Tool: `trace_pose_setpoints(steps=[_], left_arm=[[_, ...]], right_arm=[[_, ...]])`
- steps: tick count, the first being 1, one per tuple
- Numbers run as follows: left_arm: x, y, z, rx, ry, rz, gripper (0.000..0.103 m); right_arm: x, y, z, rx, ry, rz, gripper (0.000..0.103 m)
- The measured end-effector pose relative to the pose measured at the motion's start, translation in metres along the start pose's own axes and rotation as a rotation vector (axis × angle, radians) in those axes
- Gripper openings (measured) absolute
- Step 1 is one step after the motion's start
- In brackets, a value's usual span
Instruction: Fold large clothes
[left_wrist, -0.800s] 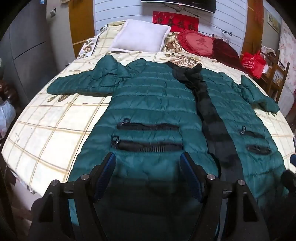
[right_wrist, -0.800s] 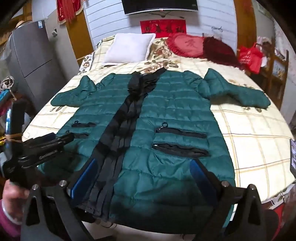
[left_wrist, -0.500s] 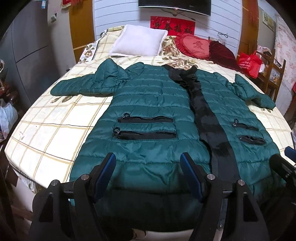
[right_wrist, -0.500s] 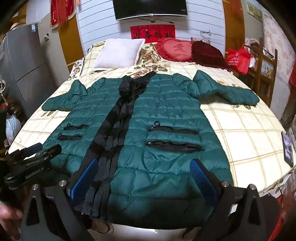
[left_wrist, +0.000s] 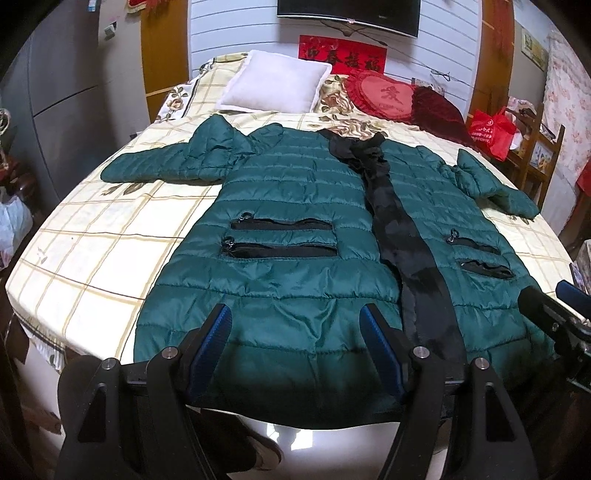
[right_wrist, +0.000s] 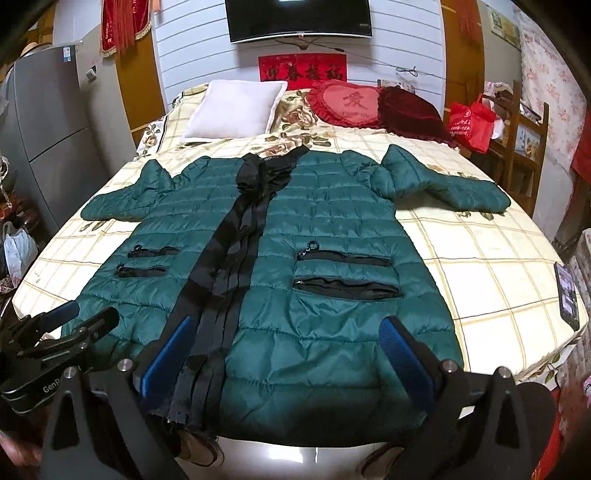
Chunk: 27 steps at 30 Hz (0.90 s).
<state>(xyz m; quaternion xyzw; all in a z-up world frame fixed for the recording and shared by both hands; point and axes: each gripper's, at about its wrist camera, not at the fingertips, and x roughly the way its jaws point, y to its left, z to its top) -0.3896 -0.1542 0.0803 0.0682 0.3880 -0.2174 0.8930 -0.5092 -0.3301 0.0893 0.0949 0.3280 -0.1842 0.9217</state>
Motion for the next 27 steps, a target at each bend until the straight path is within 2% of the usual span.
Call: trace_pose_setpoints(steps=[6,27], left_arm=[[0.000,0.003,-0.001,-0.008,0.002,0.003,0.072],[0.003,0.008,0.000,-0.015,0.009,0.003,0.072]], right_arm=[[0.003,0.004,-0.001,-0.011,0.035,-0.008,0.101],[0.013,0.006,-0.004,-0.019,0.077,-0.008,0.101]])
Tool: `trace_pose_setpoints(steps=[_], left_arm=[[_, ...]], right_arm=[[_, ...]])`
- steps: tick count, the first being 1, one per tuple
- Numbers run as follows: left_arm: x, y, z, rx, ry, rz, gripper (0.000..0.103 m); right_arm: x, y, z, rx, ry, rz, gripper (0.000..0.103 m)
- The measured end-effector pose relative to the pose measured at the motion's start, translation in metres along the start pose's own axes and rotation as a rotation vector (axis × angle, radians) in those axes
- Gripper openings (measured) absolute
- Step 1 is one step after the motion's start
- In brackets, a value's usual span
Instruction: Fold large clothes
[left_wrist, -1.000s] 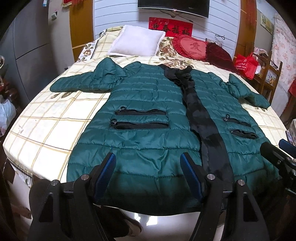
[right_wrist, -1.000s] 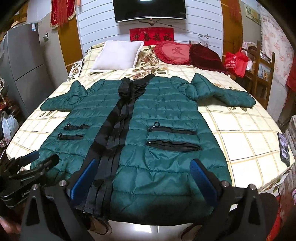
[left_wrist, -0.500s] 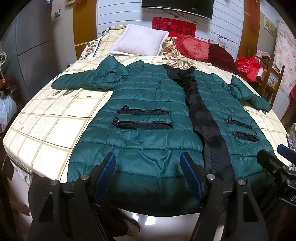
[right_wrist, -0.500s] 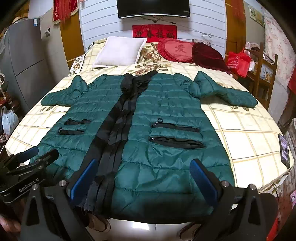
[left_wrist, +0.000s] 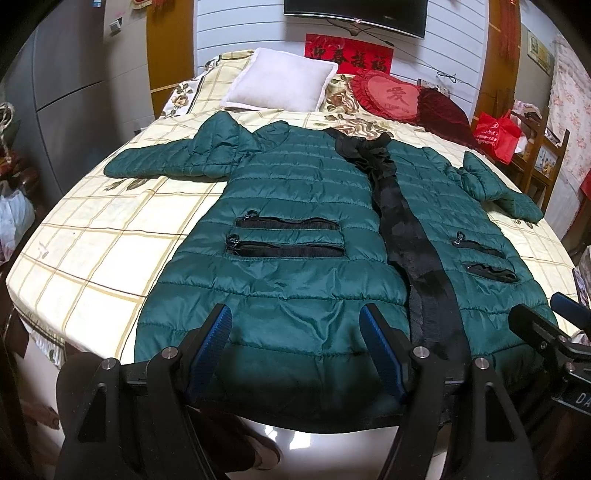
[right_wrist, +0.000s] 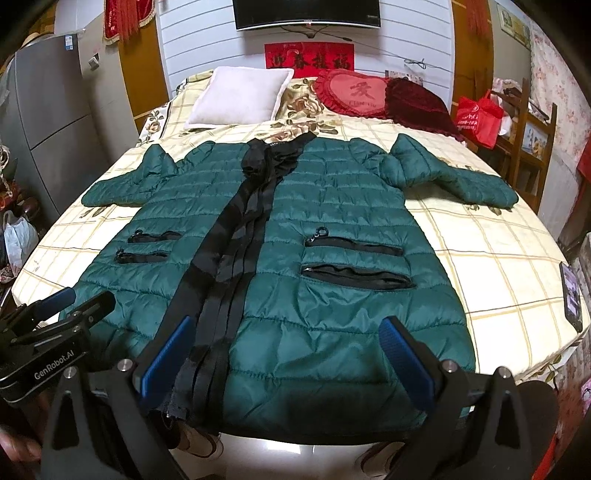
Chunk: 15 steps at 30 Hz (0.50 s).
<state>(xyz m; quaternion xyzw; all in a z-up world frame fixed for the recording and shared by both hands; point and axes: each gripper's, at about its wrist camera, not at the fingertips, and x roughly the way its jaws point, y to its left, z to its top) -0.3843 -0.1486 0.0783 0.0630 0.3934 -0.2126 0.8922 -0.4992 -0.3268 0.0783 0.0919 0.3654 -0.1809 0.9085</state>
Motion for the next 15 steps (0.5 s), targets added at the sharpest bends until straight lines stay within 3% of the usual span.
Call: trace_pose_setpoints(steps=[15], left_arm=[[0.0044,-0.0022,-0.0020,0.005,0.010,0.000,0.072]], right_arm=[[0.0036,0.0003,-0.0017,-0.002,0.010,0.005,0.101]])
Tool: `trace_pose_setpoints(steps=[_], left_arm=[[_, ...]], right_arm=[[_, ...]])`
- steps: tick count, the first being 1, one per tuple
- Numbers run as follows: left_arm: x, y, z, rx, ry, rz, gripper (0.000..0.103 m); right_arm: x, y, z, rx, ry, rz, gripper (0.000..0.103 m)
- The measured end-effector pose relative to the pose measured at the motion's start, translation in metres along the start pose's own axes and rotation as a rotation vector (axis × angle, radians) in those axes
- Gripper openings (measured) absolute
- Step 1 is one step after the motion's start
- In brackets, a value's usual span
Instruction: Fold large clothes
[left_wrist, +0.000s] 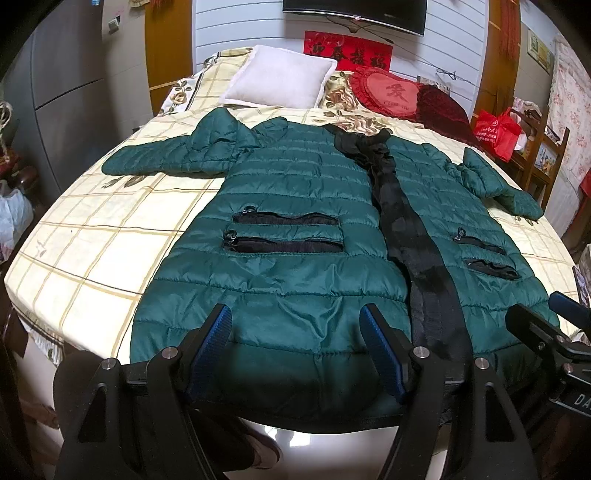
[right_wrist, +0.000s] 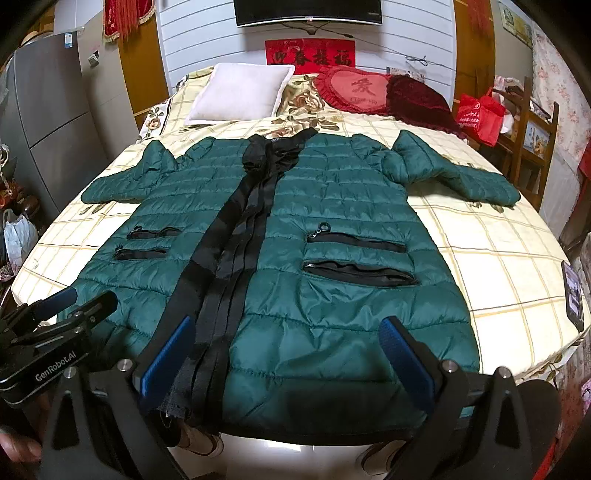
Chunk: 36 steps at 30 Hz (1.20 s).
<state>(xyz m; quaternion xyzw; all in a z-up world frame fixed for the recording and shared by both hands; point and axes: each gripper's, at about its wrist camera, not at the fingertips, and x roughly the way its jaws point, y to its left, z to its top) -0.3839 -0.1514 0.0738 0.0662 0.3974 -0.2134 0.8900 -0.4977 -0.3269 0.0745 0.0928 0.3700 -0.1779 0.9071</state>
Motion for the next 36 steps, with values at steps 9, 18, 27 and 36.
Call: trace_pose_setpoints(steps=[9,18,27,36], left_arm=[[0.002,-0.001,-0.001,0.001,0.003,0.001,0.072],[0.004,-0.002,-0.002,0.002,0.008,0.000,0.072],[0.006,-0.003,0.002,0.004,0.001,0.000,0.072],[0.012,-0.001,0.018,0.006,-0.017,0.010,0.072]], right_arm=[[0.005,0.002,-0.001,0.002,0.022,0.003,0.101],[0.007,0.002,-0.001,-0.001,0.024,0.000,0.101],[0.010,0.003,0.000,-0.004,0.023,0.008,0.101],[0.014,0.004,0.016,-0.002,0.052,0.000,0.101]])
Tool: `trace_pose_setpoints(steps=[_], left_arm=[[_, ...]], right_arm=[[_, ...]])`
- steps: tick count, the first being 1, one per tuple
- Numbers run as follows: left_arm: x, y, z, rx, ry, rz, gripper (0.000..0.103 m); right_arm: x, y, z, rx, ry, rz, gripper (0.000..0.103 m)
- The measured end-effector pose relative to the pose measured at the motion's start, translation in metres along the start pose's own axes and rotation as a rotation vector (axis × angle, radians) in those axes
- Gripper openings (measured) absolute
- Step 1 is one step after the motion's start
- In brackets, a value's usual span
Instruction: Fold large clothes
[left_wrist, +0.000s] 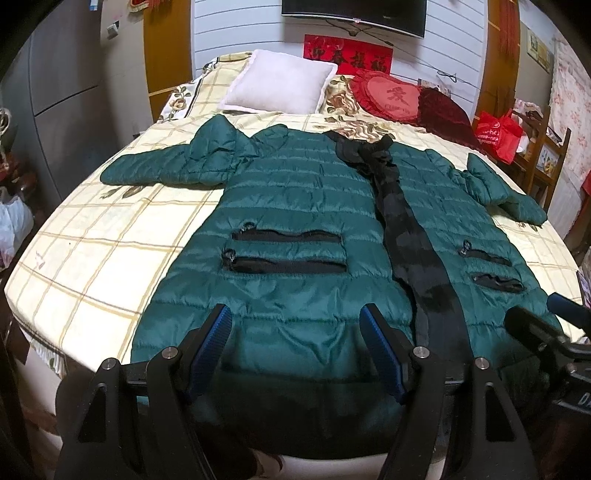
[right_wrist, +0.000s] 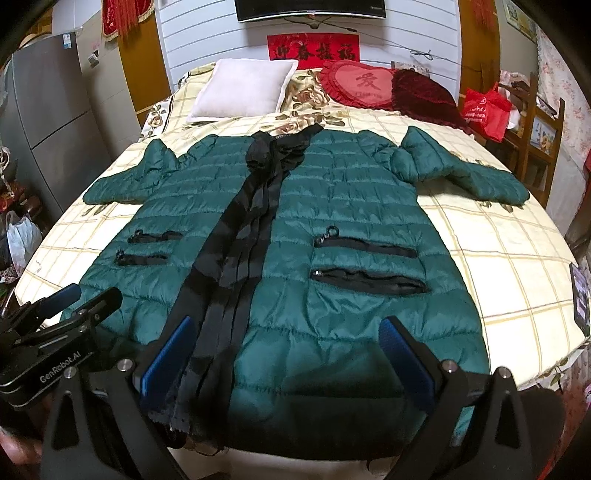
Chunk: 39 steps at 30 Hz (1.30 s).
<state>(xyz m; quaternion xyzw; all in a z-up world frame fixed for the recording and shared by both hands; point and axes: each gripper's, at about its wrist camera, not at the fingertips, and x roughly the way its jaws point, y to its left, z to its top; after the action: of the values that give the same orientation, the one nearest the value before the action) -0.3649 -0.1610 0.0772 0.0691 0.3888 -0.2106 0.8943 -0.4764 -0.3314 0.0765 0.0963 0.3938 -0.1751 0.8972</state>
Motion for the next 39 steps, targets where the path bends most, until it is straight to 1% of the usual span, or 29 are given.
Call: trace_pose_setpoints(steps=[4,7,10,20,26,30,36,39], left_arm=[[0.005,0.003,0.010,-0.006,-0.007,0.005,0.072],[0.008,0.004,0.022,-0.006,-0.026,0.016,0.072],[0.015,0.007,0.032,-0.019,-0.018,0.014,0.072],[0.041,0.020,0.063,-0.036,-0.012,0.042,0.072],[0.054,0.029,0.084,-0.041,-0.021,0.073,0.072],[0.065,0.036,0.098,-0.042,-0.022,0.093,0.072],[0.088,0.042,0.118,-0.056,0.002,0.098,0.072],[0.099,0.044,0.127,-0.058,-0.002,0.108,0.072]], right_arm=[[0.002,0.000,0.018,0.005,0.008,-0.007,0.101],[0.007,-0.001,0.030,0.007,0.010,0.007,0.101],[0.016,0.000,0.043,0.010,0.017,0.023,0.101],[0.043,0.001,0.087,-0.012,0.013,0.021,0.101],[0.064,-0.002,0.113,-0.013,0.027,0.027,0.101],[0.077,0.001,0.131,-0.026,0.020,0.025,0.101],[0.105,0.010,0.155,-0.059,0.024,0.021,0.101],[0.119,0.013,0.166,-0.059,0.028,0.028,0.101]])
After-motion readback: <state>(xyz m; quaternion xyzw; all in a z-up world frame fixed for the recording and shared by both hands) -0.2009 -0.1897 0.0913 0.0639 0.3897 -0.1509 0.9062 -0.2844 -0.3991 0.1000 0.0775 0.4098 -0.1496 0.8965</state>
